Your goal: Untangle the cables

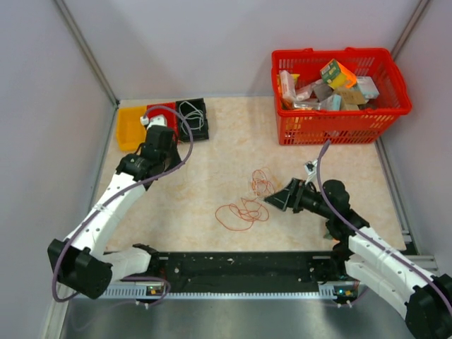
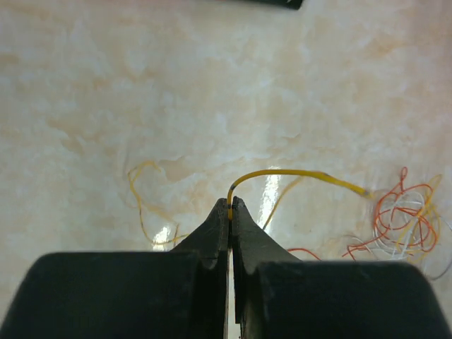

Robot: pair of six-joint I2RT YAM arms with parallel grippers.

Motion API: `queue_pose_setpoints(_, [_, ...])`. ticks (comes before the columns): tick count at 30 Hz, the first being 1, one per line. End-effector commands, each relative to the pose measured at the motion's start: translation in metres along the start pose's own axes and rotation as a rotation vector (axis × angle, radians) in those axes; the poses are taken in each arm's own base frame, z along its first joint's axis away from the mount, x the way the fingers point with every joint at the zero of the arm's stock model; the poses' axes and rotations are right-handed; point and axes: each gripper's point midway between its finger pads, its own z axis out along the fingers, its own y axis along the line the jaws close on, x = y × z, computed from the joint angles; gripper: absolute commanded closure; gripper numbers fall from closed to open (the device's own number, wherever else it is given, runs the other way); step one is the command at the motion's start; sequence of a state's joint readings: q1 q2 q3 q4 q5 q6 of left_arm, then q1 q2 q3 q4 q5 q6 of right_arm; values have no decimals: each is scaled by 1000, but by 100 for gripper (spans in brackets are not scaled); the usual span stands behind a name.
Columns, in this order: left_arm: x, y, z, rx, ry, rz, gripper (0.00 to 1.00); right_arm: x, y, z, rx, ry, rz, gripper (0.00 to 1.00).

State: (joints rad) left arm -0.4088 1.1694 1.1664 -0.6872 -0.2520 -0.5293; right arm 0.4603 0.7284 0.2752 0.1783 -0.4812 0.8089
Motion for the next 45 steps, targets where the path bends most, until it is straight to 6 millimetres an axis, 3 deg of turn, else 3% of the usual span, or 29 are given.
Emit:
queue_pose_setpoints(1, [38, 15, 23, -50, 88, -197, 100, -2, 3, -3, -19, -25, -1, 20])
queue_pose_setpoints(8, [110, 27, 69, -160, 308, -275, 100, -1, 2, -12, -4, -49, -1, 20])
queue_pose_setpoints(14, [127, 34, 86, -203, 354, -324, 99, 0, 0, -12, 10, -45, -2, 20])
queue_pose_setpoints(21, [115, 33, 71, -177, 314, -322, 56, 2, -7, -9, 25, -39, -3, 20])
queue_pose_setpoints(24, [111, 36, 61, -167, 311, -267, 33, 6, -9, -8, 20, -24, -3, 20])
queue_pose_setpoints(26, [112, 36, 55, -138, 321, -219, 8, 6, -11, -7, 24, -27, -5, 19])
queue_pose_setpoints(27, [114, 34, 52, -118, 329, -194, 3, 6, -12, -7, 29, -29, -6, 20])
queue_pose_setpoints(31, [132, 23, 40, -93, 366, 5, 2, 6, -10, -5, 20, -20, -13, 19])
queue_pose_setpoints(35, [150, 9, 38, -197, 359, 313, 2, 6, -11, -2, 22, -6, -24, 19])
queue_pose_setpoints(40, [169, 11, 56, -284, 416, 392, 5, 6, -8, -4, 11, -6, -22, 19])
queue_pose_setpoints(41, [171, 11, 59, -293, 412, 398, 1, 5, -7, -5, 8, -13, -21, 19])
queue_pose_setpoints(45, [180, 14, 68, -337, 450, 451, 1, 3, -4, -11, 1, -47, -20, 19])
